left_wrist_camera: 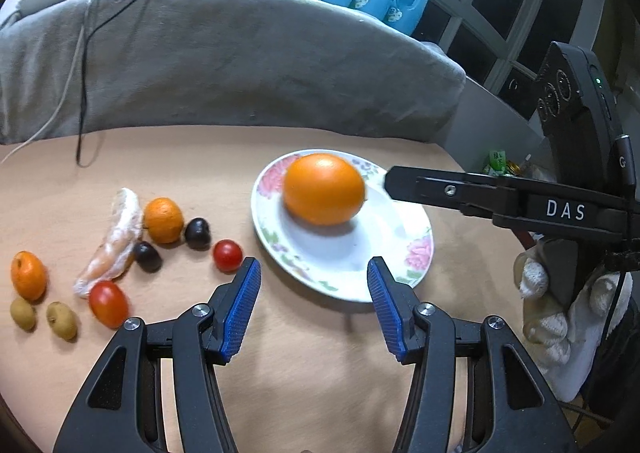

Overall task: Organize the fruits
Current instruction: 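Carry the large orange with the right tool onto the white plate and release, then move the right tool back toward the small tangerine while the left tool approaches the brown pear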

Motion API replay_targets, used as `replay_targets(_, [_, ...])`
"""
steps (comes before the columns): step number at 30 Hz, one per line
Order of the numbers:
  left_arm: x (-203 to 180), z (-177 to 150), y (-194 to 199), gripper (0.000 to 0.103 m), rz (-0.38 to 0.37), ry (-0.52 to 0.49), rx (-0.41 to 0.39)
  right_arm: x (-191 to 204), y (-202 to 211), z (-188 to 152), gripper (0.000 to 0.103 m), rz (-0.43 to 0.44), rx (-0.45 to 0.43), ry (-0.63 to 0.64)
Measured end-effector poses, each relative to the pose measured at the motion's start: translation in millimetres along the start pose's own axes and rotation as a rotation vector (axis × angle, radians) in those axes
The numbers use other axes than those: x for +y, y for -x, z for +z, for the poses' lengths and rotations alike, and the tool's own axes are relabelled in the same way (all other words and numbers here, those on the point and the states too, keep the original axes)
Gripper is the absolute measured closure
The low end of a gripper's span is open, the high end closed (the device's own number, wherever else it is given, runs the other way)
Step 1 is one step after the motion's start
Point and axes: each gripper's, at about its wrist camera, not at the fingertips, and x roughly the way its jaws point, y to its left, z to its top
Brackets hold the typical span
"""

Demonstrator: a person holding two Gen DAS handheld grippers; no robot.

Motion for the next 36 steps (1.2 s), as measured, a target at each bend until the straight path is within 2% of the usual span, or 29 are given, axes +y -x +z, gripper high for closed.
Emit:
replay_targets(5, [11,-3,12,0.047,0.038,0.016,-0.021,4,1,-3,0.033,-0.015,-0.013,0.022])
replay_targets(8, [15,-2,19,0.047,0.065,0.013,-0.034,6,1,-6,0.027,-0.026,-0.023,0.036])
replay_targets(14, [29,-8,35,0.046,0.127,-0.001,-0.059,15,2,-10,0.027,-0.037,-0.043,0.074])
replay_targets(25, [62,-28,70,0.046,0.243,0.022,-0.105,37,-6,-8,0.027,-0.016,-0.046,0.137])
replay_targets(36, [89,-42,83,0.046,0.305,0.074,-0.110,62,-23,-2,0.027,0.016,-0.015,0.198])
